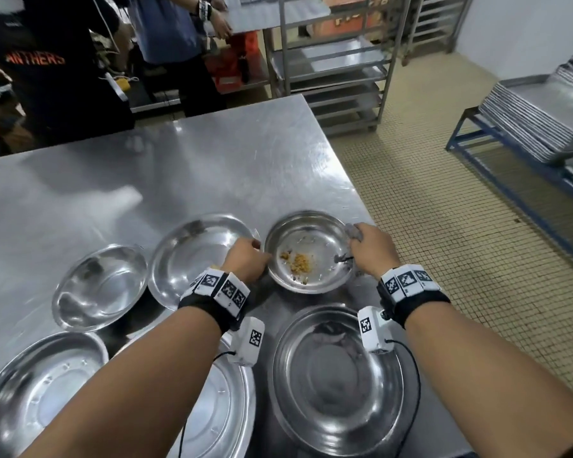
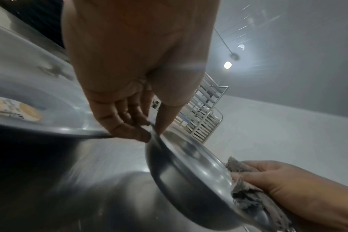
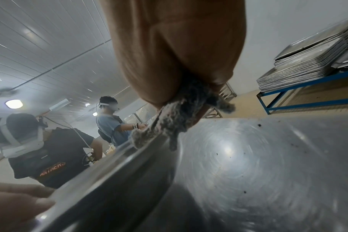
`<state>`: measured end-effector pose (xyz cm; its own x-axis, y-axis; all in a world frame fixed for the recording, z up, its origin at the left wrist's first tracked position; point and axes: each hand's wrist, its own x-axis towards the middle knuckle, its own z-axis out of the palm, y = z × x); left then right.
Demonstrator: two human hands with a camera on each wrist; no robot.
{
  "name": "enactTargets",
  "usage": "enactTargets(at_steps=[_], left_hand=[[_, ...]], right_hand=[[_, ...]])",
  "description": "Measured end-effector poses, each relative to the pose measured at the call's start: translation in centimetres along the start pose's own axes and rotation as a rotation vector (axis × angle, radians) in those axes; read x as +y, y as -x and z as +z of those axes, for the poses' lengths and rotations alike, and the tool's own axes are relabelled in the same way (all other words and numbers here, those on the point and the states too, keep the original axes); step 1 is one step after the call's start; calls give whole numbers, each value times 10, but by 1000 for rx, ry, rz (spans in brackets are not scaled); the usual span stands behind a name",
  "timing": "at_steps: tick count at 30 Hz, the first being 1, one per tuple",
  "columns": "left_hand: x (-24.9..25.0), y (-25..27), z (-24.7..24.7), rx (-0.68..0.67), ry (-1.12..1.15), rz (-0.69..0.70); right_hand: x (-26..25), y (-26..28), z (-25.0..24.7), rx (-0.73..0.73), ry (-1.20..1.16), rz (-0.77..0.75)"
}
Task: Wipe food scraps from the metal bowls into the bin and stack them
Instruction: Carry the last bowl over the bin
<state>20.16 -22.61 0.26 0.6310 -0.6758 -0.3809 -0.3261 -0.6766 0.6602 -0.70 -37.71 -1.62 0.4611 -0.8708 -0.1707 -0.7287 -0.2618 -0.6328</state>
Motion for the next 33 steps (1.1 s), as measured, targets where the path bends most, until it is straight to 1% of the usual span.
enactTargets(at_steps=[2, 4, 8, 11, 14, 18, 22, 27, 33], left_hand=[[3, 7, -2, 15, 137, 66], [7, 19, -4, -3, 260, 142], [15, 56, -12, -148, 458, 287], [25, 95, -16, -272, 506, 360], [32, 131, -9, -384, 538, 417], [39, 171, 19, -503, 529, 446], [48, 205, 62, -589, 448, 537], [63, 235, 127, -646, 299, 650], [81, 279, 190, -701, 181, 817]], right_hand=[[-7, 13, -10, 31, -47, -21], [-14, 32, -23, 81, -106, -21], [-18, 81, -50, 258, -169, -44], [-13, 126, -68, 408, -201, -65], [-2, 176, -79, 503, -234, -25], [28, 241, -92, 565, -247, 62], [70, 298, -110, 598, -273, 166], [122, 361, -129, 671, -203, 252], [183, 415, -146, 724, -216, 304]])
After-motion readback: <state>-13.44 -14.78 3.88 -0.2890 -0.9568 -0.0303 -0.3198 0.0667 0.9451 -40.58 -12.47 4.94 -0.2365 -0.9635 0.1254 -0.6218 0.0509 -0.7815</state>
